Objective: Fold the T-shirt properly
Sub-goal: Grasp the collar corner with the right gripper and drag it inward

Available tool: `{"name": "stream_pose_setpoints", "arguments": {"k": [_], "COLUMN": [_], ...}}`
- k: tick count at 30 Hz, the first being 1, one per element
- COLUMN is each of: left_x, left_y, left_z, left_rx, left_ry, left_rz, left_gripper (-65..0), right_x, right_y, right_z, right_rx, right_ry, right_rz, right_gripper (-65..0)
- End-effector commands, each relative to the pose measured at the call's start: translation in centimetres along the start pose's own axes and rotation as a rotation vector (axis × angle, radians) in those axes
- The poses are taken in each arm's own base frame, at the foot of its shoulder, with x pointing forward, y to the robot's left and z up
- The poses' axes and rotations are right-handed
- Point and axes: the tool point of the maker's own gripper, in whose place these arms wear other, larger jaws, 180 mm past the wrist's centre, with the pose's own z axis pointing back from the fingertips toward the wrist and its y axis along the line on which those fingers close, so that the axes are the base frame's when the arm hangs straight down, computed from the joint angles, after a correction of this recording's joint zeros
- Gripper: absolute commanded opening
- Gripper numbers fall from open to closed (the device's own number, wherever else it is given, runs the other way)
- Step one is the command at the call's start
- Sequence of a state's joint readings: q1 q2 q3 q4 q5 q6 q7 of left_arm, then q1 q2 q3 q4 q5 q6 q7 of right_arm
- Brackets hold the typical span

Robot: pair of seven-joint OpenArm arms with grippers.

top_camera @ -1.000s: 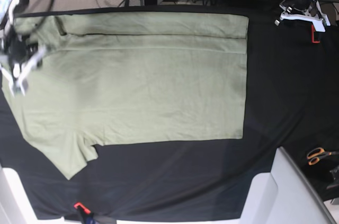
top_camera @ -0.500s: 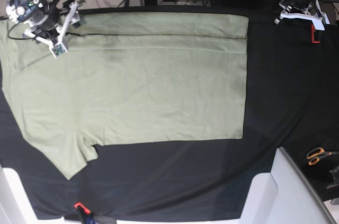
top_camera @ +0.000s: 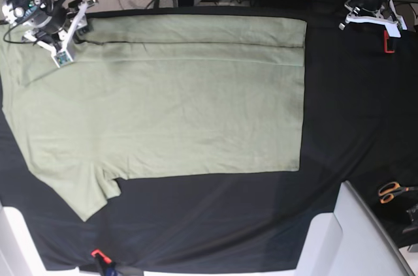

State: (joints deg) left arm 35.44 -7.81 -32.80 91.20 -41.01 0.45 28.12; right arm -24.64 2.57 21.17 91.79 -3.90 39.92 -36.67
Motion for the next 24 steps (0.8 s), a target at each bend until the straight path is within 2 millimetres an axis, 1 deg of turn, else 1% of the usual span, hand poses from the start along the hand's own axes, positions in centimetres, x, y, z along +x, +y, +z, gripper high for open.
{"name": "stream_pose_setpoints", "arguments": {"k": [1, 3, 6, 7, 8, 11, 15, 18, 21, 24], "left_x": [0.9, 0.9, 0.9, 0.8, 0.8, 0.8, 0.8, 0.8, 0.7, 0.7], "left_y": [0.2, 0.2, 0.2, 0.1, 0.1, 0.1, 0.1, 0.1, 0.0, 0.0], "left_z": [0.3, 0.3, 0.3, 0.3, 0.3, 0.3, 0.3, 0.3, 0.3, 0.3], "left_rx": [-0.002, -0.002, -0.002, -0.003, -0.003, -0.003, -0.003, -0.003, -0.006, -0.006], "left_ry": [-0.027, -0.027, -0.027, -0.025, -0.025, -0.025, -0.025, -0.025, -0.023, -0.023], "left_rz": [-0.008, -0.008, -0.008, -0.007, -0.007, -0.007, -0.007, -0.006, -0.007, -0.007], "left_gripper": [-65.0, -65.0, -65.0, -65.0, -65.0, -65.0, -65.0, -65.0, -65.0, -65.0], "right_x": [0.3, 0.3, 0.7, 1.1, 1.2, 1.4, 2.4, 3.7, 4.6, 5.7], "right_y": [-0.4, -0.4, -0.5, -0.6, -0.8, -0.8, -2.0, -2.5, -3.7, -4.2], "right_z": [0.2, 0.2, 0.2, 0.1, 0.1, 0.2, 0.4, 0.4, 0.6, 0.7], "right_rx": [-0.006, -0.005, -0.008, -0.011, -0.013, -0.015, -0.036, -0.047, -0.069, -0.078], "right_ry": [-0.019, -0.020, -0.028, -0.036, -0.037, -0.042, -0.054, -0.077, -0.090, -0.109], "right_rz": [0.002, 0.002, 0.003, 0.003, 0.005, 0.008, 0.034, 0.039, 0.056, 0.059], "right_gripper": [-38.9, -45.5, -60.8, -63.9, -65.0, -64.4, -64.7, -64.7, -64.7, -64.5]}}
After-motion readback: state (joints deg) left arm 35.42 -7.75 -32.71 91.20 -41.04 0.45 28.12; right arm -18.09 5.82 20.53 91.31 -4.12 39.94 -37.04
